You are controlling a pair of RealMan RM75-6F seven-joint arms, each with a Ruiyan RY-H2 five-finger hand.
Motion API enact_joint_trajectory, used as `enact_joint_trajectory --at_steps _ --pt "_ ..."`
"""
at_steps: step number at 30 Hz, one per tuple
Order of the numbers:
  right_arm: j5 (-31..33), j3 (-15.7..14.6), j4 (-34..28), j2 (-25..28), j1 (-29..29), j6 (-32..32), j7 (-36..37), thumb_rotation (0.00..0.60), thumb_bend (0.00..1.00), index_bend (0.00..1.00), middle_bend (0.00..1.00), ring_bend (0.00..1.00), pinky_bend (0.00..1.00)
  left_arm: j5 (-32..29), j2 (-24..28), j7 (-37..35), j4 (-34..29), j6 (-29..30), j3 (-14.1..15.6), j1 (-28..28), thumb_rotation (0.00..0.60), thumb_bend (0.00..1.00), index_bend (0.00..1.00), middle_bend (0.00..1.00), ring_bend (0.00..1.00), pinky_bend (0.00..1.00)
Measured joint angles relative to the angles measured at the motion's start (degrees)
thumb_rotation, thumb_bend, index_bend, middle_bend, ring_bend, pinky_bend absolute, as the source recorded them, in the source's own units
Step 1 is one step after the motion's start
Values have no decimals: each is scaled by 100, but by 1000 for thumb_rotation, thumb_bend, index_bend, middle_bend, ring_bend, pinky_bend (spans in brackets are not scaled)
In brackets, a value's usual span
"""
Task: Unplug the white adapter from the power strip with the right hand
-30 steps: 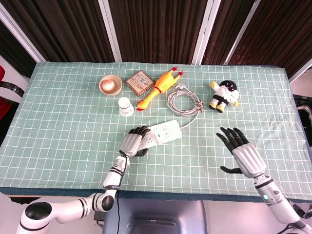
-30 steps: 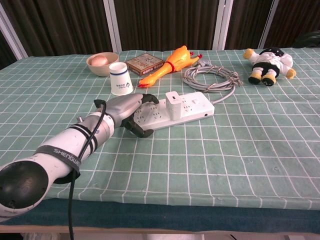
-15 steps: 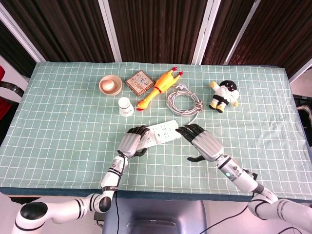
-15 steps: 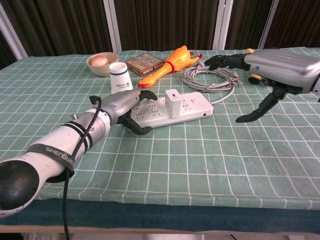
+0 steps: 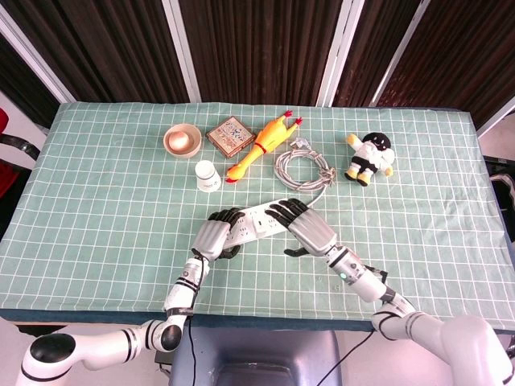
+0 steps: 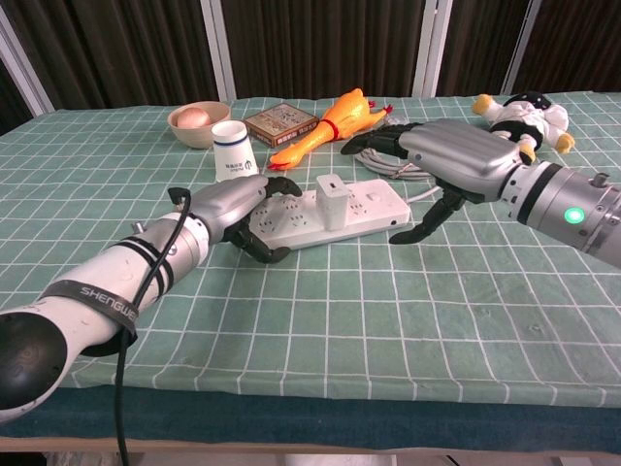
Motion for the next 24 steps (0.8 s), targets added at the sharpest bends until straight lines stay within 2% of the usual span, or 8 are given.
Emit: enact_joint_trajectory --at_steps 4,9,16,24 --pt "7 -52 663 -457 230 36 419 600 155 295 260 213 311 -4 -2 -27 -15 -18 12 8 600 369 189 345 426 544" --pt "42 -112 1190 -862 461 61 815 600 155 312 273 231 327 1 0 -62 -34 -38 38 23 600 368 190 345 426 544" --pt "120 -169 1857 -1297 783 -17 939 600 156 317 277 235 331 -5 26 -103 -75 -49 60 58 600 368 189 345 426 545" --pt "222 -218 2336 -1630 1019 -36 869 600 181 329 282 246 341 -16 49 -145 -80 -60 74 90 600 367 189 345 426 545"
